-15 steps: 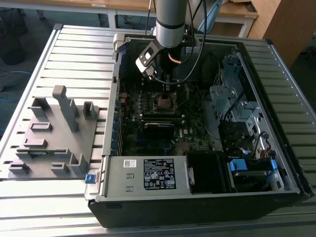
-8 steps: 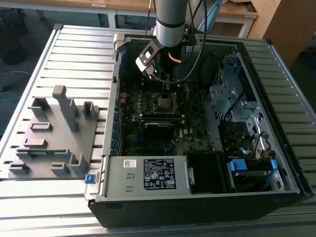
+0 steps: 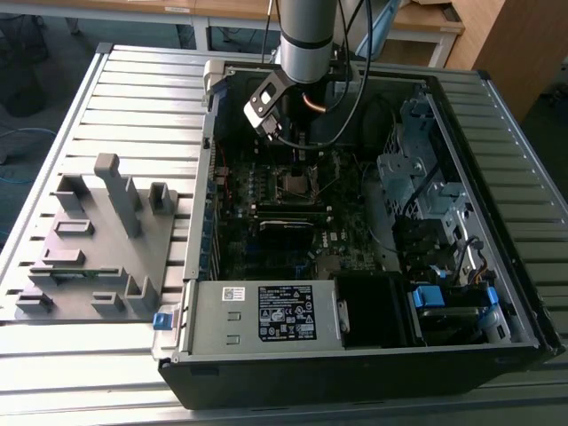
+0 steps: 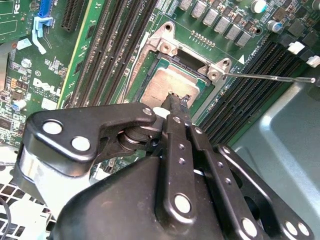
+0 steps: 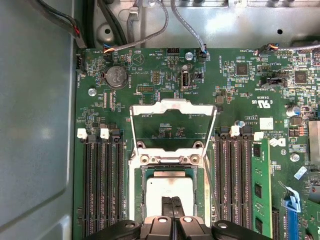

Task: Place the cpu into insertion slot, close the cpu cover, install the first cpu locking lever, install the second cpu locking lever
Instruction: 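Close the cpu cover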

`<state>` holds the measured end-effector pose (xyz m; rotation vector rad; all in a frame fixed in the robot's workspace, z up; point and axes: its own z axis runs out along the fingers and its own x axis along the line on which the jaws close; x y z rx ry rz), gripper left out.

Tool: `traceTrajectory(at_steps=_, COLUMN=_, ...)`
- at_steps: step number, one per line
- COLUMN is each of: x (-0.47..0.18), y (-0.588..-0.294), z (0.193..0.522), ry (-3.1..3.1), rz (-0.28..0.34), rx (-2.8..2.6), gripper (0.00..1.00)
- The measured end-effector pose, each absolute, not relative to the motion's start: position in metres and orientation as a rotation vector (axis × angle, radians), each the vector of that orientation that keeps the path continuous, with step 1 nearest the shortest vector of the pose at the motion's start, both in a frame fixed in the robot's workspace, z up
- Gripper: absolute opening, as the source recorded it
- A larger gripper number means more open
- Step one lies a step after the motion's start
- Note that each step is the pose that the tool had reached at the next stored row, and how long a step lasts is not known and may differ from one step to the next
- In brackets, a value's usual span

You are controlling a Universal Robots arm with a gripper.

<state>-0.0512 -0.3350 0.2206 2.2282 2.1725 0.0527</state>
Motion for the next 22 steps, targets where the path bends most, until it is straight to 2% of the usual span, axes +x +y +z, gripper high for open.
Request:
traceTrajectory(at_steps=2, x=-0.051, y=-0.335, z=0.229, ry=2.172, rz=0.053, rx=2.228, gripper=0.10)
traceTrajectory(at_steps=22, x=-0.051, y=-0.335, z=0.235, ry=2.172, rz=0.053, rx=2.228, gripper=0.10)
